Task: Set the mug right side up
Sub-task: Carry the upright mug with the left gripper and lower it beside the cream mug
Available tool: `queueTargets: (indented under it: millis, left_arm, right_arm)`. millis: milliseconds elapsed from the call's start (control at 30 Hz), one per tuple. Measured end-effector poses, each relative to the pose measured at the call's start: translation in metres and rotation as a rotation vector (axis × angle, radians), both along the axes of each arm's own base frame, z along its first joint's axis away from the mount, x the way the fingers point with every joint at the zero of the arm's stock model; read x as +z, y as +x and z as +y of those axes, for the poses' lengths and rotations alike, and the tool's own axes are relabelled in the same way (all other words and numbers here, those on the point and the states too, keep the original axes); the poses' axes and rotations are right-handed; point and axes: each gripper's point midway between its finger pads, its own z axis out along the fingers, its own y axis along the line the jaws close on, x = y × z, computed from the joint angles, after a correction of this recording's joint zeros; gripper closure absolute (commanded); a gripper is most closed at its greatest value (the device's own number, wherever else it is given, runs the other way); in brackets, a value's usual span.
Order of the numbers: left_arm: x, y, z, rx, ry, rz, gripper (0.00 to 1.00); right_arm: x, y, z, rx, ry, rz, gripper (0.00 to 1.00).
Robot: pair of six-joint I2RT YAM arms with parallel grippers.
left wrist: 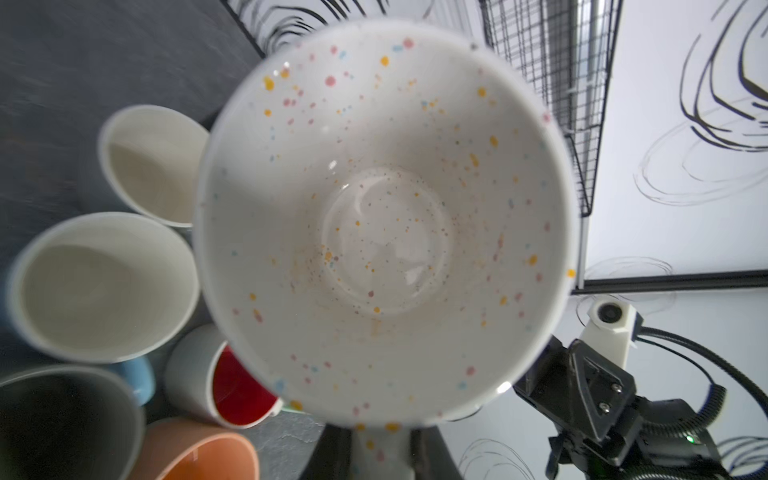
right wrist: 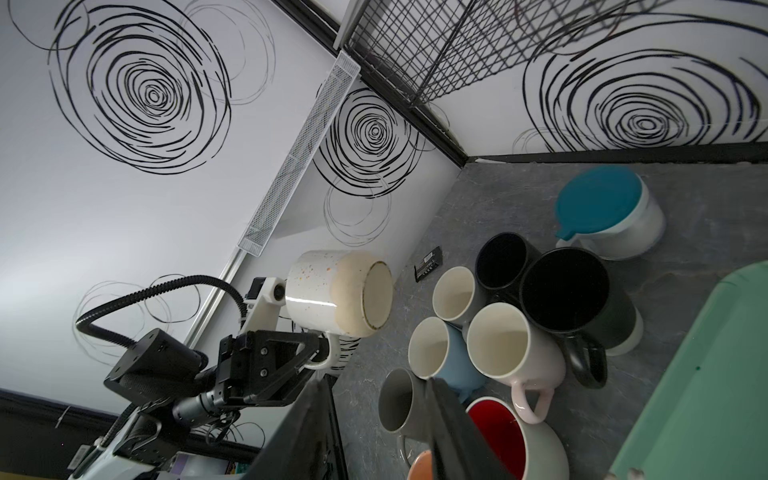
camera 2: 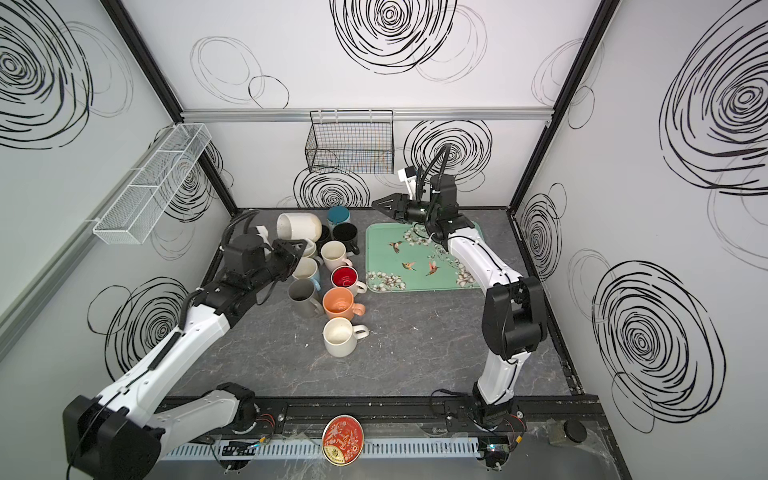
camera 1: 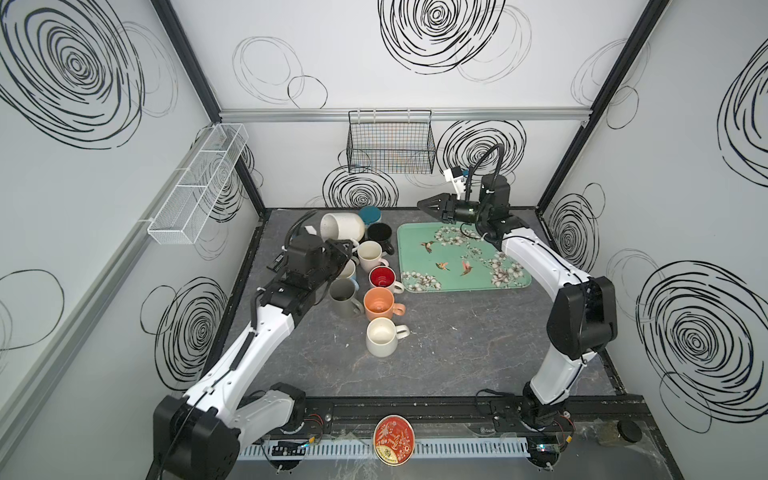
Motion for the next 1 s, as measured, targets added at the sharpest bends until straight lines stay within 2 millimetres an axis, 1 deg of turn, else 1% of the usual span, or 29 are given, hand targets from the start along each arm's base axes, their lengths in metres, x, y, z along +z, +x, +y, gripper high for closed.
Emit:
queueTargets:
  millis: [133,200,267,367,433,500,600,667,733,833,900,1000]
  left_arm:
    - [-0.02,-0.036,0.041,0.101,0.057,0.096,1.0]
    - [-0.029,-0.054,0.057,0.143,0.079,0.145,1.0]
    - [-0.037,-0.071,0.07,0.175,0.099,0.194,1.0]
    - [-0.051,-0.093,0.08,0.196,0.129,0.272,1.0]
    - [-0.06,-0.104,0.082,0.192,0.146,0.323,1.0]
    - [-0.07,-0.115,0.083,0.182,0.163,0.376,1.0]
    - [-0.082,-0.13,0.084,0.166,0.19,0.445,1.0]
    - [-0.089,-0.14,0.084,0.153,0.207,0.482,1.0]
    - [-0.095,-0.146,0.083,0.141,0.223,0.509,1.0]
    - [-0.109,-0.155,0.076,0.102,0.254,0.544,1.0]
    - [-0.119,-0.16,0.068,0.067,0.274,0.564,1.0]
    - [-0.133,-0.169,0.054,0.017,0.309,0.59,1.0]
  right_arm:
    - [0.0,0.003,0.011,-0.019,-0.103,-0.04,0.58]
    - [-0.007,0.002,0.017,-0.03,-0.17,-0.055,0.58]
    - [-0.022,0.0,0.024,-0.044,-0.255,-0.059,0.58]
    - [-0.049,-0.002,0.027,-0.071,-0.38,-0.047,0.58]
    - [-0.068,-0.005,0.026,-0.087,-0.465,-0.032,0.57]
    - [-0.083,-0.005,0.019,-0.114,-0.545,-0.021,0.56]
    - [-0.103,-0.002,0.003,-0.165,-0.657,-0.016,0.56]
    - [-0.121,-0.003,-0.009,-0.192,-0.73,-0.001,0.56]
    - [-0.141,-0.007,-0.02,-0.205,-0.796,0.03,0.56]
    - [-0.17,-0.017,-0.035,-0.213,-0.883,0.086,0.55]
    - [-0.183,-0.023,-0.044,-0.214,-0.93,0.118,0.55]
    - [-0.189,-0.027,-0.051,-0.222,-0.967,0.136,0.55]
